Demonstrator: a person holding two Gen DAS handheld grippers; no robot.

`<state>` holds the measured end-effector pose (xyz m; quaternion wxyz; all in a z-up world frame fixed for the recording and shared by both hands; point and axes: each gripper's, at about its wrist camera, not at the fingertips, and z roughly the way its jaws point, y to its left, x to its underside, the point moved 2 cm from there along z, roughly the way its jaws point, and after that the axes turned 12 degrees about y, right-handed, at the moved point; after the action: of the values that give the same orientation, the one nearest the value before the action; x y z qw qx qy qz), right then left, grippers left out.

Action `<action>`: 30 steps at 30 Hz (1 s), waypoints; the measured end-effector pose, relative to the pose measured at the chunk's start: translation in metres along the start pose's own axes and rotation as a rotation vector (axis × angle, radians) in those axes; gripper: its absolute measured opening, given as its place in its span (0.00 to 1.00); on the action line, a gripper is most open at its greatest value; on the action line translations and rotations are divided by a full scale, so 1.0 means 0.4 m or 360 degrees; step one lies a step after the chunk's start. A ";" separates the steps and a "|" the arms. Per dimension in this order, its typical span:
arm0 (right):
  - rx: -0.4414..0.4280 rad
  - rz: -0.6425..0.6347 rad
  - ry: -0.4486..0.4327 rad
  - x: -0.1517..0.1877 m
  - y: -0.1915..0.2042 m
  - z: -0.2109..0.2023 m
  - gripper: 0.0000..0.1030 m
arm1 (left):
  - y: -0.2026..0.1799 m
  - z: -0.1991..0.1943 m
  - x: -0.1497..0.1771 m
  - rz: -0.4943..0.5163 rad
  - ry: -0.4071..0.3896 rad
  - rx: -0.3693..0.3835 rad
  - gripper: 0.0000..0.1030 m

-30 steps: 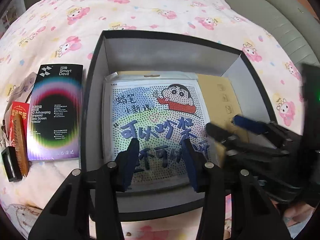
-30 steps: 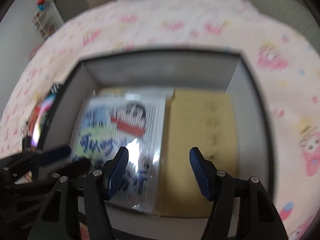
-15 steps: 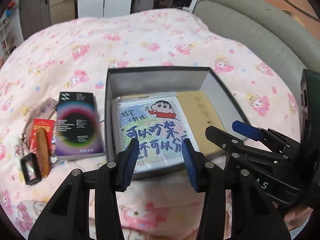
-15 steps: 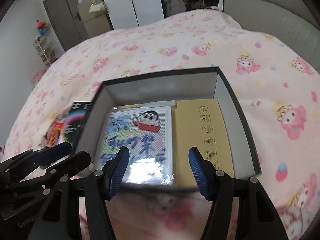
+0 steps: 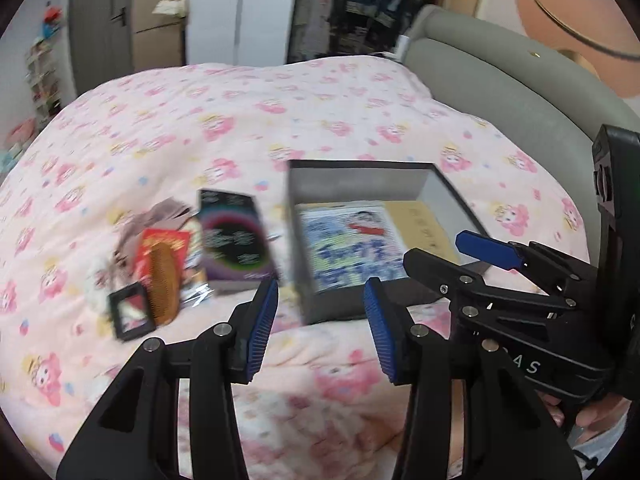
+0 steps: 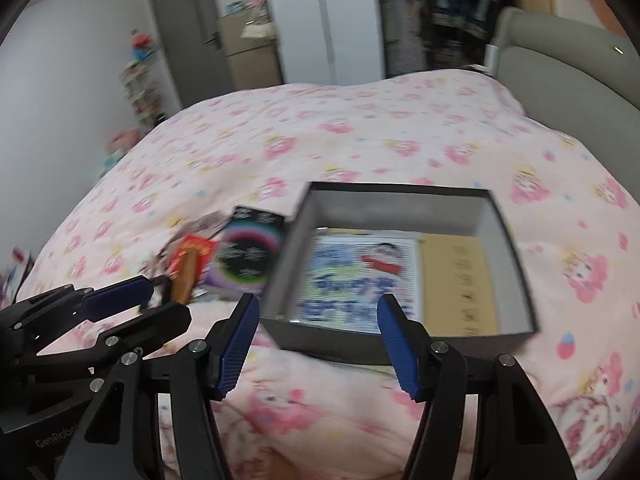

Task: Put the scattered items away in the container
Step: 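Move both grippers toward the black Smart Devil box on the bedspread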

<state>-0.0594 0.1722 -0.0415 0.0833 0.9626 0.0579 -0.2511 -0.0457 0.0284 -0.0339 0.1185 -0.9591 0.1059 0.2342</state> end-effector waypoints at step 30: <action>0.0008 -0.0102 0.0329 -0.149 0.134 0.385 0.28 | 0.413 0.516 -0.107 -0.0757 0.0604 0.0269 0.50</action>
<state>-0.1758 0.0864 -0.1373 0.0664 0.9812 0.0963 -0.1532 -0.2131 -0.0651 -0.2211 0.2274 -0.9703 -0.0820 0.0072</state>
